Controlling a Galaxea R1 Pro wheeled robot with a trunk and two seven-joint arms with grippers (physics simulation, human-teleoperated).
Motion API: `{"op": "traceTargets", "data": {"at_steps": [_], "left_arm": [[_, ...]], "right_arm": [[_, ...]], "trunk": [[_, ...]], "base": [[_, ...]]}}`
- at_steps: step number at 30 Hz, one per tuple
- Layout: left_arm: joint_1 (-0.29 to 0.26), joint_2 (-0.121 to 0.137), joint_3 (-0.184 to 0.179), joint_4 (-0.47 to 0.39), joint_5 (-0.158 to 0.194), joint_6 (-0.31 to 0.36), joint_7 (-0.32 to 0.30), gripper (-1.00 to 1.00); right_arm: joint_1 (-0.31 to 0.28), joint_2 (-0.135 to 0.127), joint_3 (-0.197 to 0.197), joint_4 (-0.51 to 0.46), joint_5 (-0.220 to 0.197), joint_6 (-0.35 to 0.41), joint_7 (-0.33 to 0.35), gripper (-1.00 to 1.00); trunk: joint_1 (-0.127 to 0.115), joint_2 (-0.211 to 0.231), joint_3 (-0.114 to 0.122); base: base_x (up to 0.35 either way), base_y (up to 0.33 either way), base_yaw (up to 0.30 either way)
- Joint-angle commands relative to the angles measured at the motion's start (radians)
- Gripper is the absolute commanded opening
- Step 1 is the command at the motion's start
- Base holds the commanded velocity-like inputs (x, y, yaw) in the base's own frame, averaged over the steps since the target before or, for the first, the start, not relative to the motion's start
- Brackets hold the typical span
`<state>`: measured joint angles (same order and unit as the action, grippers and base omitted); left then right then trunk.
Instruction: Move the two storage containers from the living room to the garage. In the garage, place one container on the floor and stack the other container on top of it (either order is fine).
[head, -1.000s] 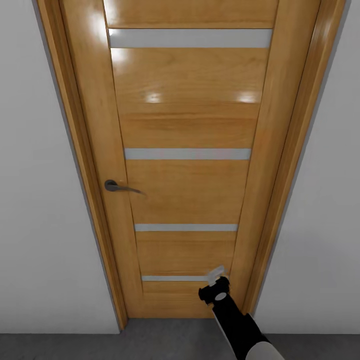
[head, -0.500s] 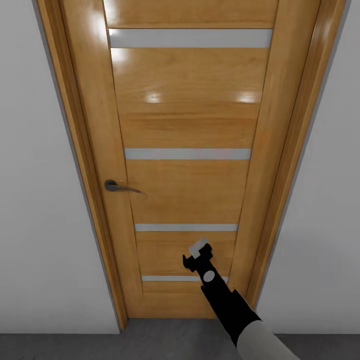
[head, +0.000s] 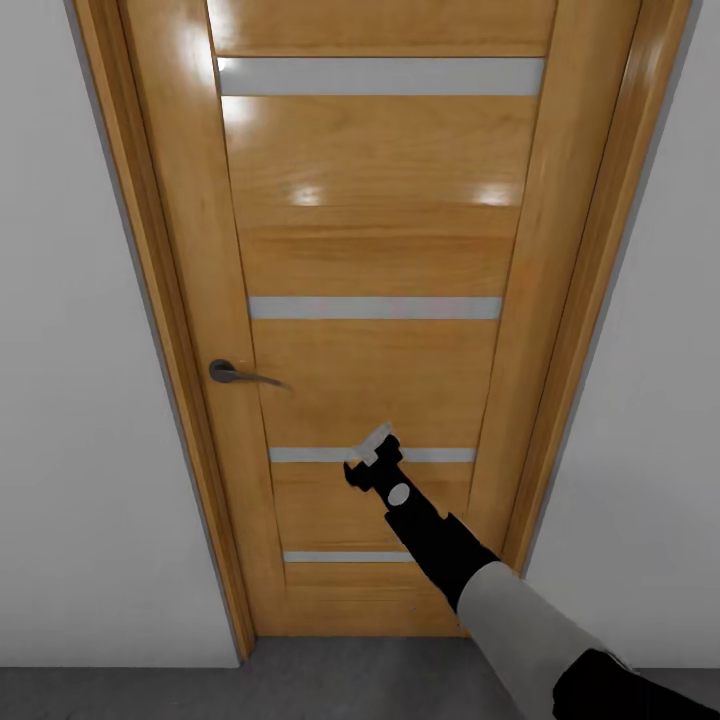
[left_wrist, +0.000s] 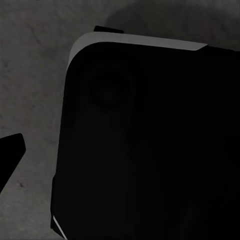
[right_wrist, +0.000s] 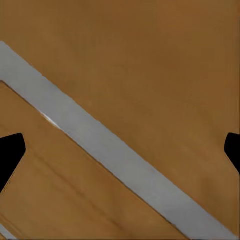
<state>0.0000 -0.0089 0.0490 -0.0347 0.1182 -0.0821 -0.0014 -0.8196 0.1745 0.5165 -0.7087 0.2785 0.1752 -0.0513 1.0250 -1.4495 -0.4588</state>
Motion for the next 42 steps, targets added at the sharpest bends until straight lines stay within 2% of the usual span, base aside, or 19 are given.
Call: {"op": "traceTargets", "data": {"at_steps": [1, 2, 7, 14, 23, 27, 42], "left_arm": [[0.0, 0.0, 0.004, -0.001, 0.006, -0.002, 0.0, 1.0], [0.0, -0.002, 0.004, -0.001, 0.006, -0.002, 0.0, 1.0], [0.0, -0.002, 0.004, -0.001, 0.006, -0.002, 0.0, 1.0], [0.0, -0.001, 0.003, -0.001, 0.006, -0.001, 0.0, 1.0], [0.0, 0.0, 0.002, 0.001, 0.006, -0.001, 0.0, 1.0], [0.0, 0.0, 0.002, 0.0, 0.006, -0.001, 0.0, 1.0], [0.0, 0.0, 0.002, 0.0, 0.006, -0.001, 0.0, 1.0]], "right_arm": [[-0.013, 0.0, 0.027, 0.017, -0.005, 0.005, -0.003, 1.0], [-0.03, 0.0, 0.082, 0.056, -0.022, -0.028, 0.001, 1.0], [-0.064, 0.0, 0.11, 0.101, -0.031, -0.1, 0.003, 1.0], [-0.082, 0.0, 0.114, 0.129, -0.032, -0.116, 0.004, 1.0], [-0.082, 0.0, 0.114, 0.138, -0.031, -0.129, 0.003, 1.0], [-0.081, 0.0, 0.113, 0.137, -0.028, -0.196, -0.014, 1.0], [-0.081, 0.0, 0.111, 0.14, -0.032, -0.199, -0.064, 1.0]], "trunk": [[0.0, -0.001, -0.001], [0.0, -0.001, -0.001], [0.0, -0.001, -0.001], [0.0, -0.001, -0.001], [0.0, -0.001, -0.001], [0.0, -0.001, -0.001], [0.0, -0.001, -0.001]], "base": [[0.0, 0.0, 0.0], [0.0, 0.0, 0.0], [0.0, 0.0, 0.0], [0.056, 0.0, 0.0], [0.271, 0.0, 0.0], [0.314, 0.0, 0.0], [0.313, 0.0, 0.0]]}}
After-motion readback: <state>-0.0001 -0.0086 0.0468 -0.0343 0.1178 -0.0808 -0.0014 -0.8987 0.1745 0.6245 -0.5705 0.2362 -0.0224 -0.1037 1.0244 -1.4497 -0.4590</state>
